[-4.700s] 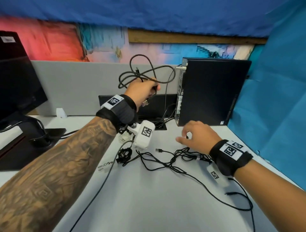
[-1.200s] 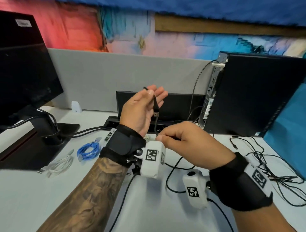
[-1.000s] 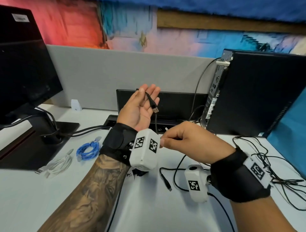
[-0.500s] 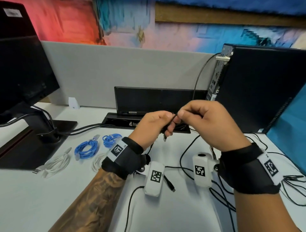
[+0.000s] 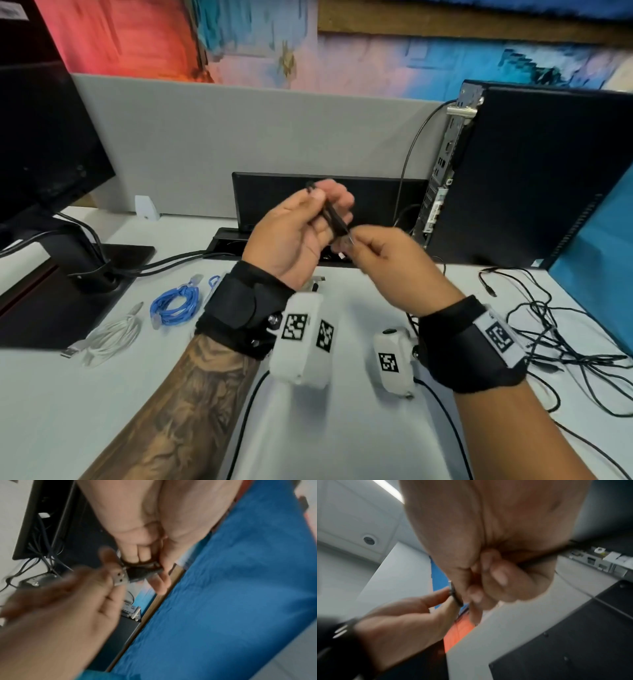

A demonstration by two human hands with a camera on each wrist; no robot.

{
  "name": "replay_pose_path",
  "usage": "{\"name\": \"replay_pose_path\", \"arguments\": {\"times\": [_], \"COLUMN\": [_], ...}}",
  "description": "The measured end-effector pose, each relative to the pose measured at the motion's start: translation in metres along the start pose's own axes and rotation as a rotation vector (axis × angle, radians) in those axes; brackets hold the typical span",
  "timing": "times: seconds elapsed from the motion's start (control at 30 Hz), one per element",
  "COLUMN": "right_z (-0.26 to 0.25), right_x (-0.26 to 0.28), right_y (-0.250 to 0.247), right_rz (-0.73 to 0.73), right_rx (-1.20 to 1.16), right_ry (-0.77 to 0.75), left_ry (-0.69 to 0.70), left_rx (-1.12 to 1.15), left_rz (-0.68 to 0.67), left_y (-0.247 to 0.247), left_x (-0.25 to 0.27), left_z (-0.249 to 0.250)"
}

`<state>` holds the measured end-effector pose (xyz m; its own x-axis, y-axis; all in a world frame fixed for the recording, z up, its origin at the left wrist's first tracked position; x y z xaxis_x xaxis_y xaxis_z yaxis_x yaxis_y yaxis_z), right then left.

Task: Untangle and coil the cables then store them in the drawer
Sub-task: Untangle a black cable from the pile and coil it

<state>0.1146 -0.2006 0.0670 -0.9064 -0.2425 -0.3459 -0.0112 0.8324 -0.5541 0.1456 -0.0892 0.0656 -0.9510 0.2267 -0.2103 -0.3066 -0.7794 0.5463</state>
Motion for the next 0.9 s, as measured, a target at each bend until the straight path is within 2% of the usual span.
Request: {"name": "replay_pose_path", "arguments": {"times": [0.1,0.2,0.23,0.3,0.37,0.4,0.5,0.6,0.67,0.77,0.9], "right_z": [0.007,-0.006,-0.013,-0.030,-0.042,-0.043,-0.031,-0.019,-0.017,-0.011,-0.002], "right_x": [0.008,0.012,0.013,0.015,0.017,0.018,0.017,0.016,0.014,0.007,0.008], "right_y": [0.029,0.029,0.024,0.004,-0.021,-0.033,-0.060,-0.075,-0.072,-0.040,0.016], "right_rz": [-0.187,-0.249,-0.237,-0.156,-0.030,0.027,0.173,0.297,0.321,0.195,-0.123], "right_rx": [0.119,0.175,0.170,0.104,0.031,0.026,0.056,0.052,-0.013,-0.054,0.096], "right_ry": [0.057,0.019,0.000,-0.037,-0.075,-0.086,-0.097,-0.096,-0.111,-0.100,0.000], "left_ry": [0.044,0.111,0.135,0.198,0.199,0.157,-0.031,-0.125,-0.144,-0.138,-0.064], "left_rx": [0.085,-0.056,-0.161,-0.514,-0.801,-0.834,-0.712,-0.598,-0.442,-0.152,0.095], "left_rz": [0.181,0.257,0.250,0.204,0.084,-0.003,-0.213,-0.307,-0.330,-0.260,-0.022], "left_y": [-0.033,-0.043,-0.040,-0.026,-0.007,0.002,0.023,0.036,0.038,0.031,-0.001], "left_x": [-0.005,-0.003,-0.002,0.004,0.007,0.008,0.012,0.019,0.020,0.015,0.004], "left_z": [0.007,0.013,0.014,0.015,0.004,-0.005,-0.031,-0.035,-0.028,-0.012,0.001]}}
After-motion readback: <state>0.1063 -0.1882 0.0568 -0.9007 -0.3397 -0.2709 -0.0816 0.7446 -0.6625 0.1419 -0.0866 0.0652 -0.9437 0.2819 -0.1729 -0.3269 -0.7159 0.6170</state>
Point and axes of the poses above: each hand's wrist, its own x-axis away from the middle knuckle, its own y-axis out of the palm, z = x × y, the point moved 10 cm from there along -x, towards the middle knuckle, and after that the axes turned 8 degrees about -x, right-handed, at the moved point
